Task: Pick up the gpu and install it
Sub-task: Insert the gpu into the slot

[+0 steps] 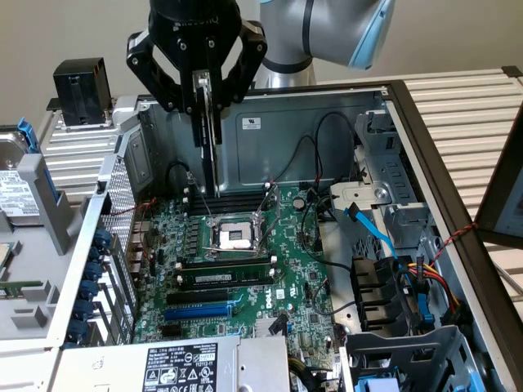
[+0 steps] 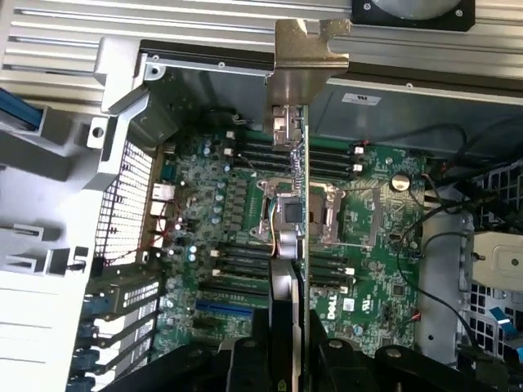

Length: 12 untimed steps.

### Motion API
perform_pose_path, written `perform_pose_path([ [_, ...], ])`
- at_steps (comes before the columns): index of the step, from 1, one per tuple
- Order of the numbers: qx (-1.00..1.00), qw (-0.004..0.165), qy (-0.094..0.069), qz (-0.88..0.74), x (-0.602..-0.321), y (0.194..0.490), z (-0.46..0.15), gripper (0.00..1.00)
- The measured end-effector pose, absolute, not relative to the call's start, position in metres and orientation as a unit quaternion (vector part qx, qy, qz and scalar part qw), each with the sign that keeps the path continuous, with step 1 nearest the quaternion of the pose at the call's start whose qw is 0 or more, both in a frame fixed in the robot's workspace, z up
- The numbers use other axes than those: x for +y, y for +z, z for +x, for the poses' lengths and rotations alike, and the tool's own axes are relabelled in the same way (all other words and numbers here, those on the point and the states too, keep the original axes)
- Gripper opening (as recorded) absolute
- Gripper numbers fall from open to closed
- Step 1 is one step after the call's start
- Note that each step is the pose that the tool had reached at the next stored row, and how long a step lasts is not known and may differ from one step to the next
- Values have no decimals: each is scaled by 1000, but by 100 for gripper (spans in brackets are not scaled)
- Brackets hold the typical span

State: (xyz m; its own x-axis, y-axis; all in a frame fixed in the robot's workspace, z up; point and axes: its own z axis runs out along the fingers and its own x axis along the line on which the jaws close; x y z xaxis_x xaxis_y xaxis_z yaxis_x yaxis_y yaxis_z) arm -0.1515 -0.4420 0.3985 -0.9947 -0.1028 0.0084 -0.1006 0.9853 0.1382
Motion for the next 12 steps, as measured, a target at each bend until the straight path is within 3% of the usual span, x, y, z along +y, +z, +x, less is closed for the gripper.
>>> perform_pose_path([
  [5, -995, 10, -50, 82, -442, 398, -151, 28],
  [12, -990, 11, -49, 131, -442, 398, -149, 28],
])
